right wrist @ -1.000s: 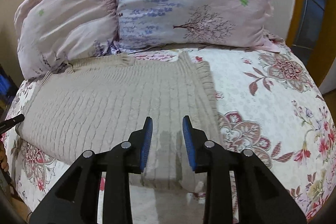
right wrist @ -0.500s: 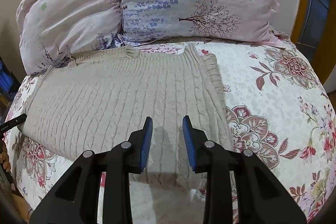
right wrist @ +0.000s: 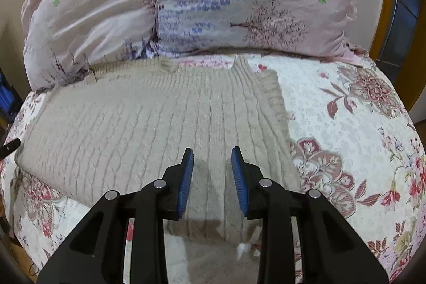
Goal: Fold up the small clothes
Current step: 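Open the left tool and release the folded edge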
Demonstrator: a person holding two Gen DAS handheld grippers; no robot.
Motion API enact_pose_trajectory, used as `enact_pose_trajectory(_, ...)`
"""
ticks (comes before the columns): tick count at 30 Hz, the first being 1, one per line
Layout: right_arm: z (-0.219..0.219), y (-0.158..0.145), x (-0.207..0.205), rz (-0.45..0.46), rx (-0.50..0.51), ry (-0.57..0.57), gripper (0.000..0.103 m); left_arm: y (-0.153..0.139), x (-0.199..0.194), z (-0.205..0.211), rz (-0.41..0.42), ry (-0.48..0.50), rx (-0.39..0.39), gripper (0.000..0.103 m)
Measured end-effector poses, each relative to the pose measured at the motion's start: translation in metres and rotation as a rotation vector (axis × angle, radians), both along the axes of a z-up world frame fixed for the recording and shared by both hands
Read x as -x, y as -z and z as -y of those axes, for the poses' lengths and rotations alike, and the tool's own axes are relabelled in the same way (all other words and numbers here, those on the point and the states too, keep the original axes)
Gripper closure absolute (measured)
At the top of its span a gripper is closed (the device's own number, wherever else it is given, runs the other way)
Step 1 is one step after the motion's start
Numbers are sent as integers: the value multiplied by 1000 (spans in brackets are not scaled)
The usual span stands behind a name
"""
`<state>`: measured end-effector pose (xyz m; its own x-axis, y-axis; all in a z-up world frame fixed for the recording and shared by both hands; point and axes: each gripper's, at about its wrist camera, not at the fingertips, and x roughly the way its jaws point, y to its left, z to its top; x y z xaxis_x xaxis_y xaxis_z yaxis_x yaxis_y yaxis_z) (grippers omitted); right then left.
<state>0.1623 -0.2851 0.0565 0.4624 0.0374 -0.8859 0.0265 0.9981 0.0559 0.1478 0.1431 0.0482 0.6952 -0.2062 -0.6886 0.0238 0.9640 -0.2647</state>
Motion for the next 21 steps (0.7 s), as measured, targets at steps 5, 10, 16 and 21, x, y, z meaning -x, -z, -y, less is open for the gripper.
enact_pose_trajectory(5, -3, -2, -10, 1, -5, 5, 64, -12, -10, 37, 41, 120, -42, 45)
enact_pose_trajectory(10, -2, 25, -8, -83, 11, 32, 57, 16, -28, 63, -74, 174, -101, 44)
enact_pose_trajectory(16, -5, 16, -16, -138, 15, 24, 57, 12, -27, 58, -60, 187, -77, 39)
enact_pose_trajectory(21, -32, -2, -33, -76, -47, -59, 54, 0, -40, 4, -33, 45, 130, 31)
